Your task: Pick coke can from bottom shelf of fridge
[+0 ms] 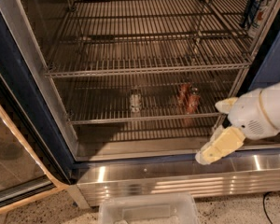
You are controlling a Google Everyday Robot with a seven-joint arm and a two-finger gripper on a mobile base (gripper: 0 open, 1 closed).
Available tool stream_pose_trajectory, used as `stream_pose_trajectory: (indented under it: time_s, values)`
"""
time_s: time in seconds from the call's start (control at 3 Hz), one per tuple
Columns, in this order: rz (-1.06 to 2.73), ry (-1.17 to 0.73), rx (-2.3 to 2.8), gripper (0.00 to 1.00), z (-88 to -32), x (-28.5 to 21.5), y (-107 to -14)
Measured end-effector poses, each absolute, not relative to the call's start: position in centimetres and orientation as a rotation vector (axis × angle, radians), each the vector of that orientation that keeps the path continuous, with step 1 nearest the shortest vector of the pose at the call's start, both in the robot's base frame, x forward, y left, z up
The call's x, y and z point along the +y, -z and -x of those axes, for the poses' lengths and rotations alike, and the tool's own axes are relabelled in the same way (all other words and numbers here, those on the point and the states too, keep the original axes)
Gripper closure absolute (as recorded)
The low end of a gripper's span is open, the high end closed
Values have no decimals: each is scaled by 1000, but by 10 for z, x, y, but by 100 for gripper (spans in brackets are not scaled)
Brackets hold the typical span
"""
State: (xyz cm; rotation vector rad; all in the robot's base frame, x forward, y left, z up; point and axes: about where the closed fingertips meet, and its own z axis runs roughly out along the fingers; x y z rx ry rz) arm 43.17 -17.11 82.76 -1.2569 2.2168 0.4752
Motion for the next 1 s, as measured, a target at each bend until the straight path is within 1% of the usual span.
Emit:
stream_pose_trajectory:
  time_s: [0.33,0.67,1.0]
  values:
    - [1153,-496,2171,0,-448,-162,-838]
    - [1153,-496,2171,0,-448,-162,-838]
    - [1067,-523,2159,0,-461,-155,-817]
